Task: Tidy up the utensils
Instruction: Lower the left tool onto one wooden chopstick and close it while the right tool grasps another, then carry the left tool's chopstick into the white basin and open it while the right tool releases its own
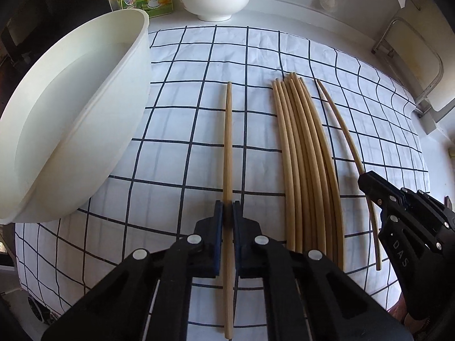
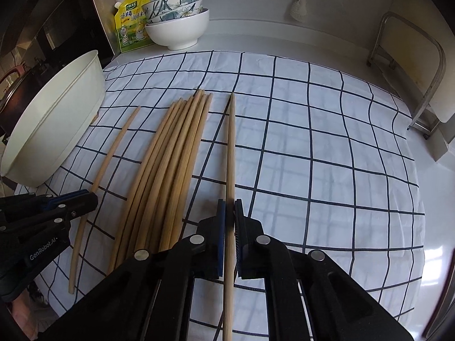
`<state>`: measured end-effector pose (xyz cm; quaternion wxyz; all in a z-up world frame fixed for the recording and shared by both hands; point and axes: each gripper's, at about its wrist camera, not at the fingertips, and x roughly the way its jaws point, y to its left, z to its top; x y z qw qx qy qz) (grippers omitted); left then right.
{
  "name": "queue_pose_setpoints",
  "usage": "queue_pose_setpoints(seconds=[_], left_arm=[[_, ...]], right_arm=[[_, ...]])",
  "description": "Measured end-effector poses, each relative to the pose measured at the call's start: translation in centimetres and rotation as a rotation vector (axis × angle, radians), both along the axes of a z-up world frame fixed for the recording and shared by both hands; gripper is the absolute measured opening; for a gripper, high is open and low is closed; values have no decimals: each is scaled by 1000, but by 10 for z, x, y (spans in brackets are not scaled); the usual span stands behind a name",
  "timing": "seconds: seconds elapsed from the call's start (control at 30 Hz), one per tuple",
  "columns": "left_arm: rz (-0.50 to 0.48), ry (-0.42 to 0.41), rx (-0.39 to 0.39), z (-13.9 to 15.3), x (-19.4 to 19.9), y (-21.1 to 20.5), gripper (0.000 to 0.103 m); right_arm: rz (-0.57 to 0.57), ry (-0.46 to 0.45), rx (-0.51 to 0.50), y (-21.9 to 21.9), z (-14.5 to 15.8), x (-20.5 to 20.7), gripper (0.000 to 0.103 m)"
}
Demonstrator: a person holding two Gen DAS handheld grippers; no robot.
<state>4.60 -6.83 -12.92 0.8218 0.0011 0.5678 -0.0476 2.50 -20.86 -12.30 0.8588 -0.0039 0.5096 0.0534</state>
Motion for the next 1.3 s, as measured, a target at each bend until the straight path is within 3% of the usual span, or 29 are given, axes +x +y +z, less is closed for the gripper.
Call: queue_pose_setpoints(seconds=[0.37, 0.53, 0.7, 0.97, 1.3], left_arm=[[-35, -86, -100, 65, 0, 29, 8], [9, -153, -105, 101, 1, 72, 8], [82, -201, -58, 123, 12, 130, 8], [155, -199, -7, 115, 44, 213, 8], [128, -106, 2, 69, 85, 253, 8]], right_arm=[[-12, -94, 72, 30, 65, -4, 6], [46, -136, 114, 72, 92, 7, 6], [125, -148, 163, 132, 102, 30, 6], [219, -125, 199, 220, 100, 71, 6], [212, -3, 176, 272, 57, 104, 6]])
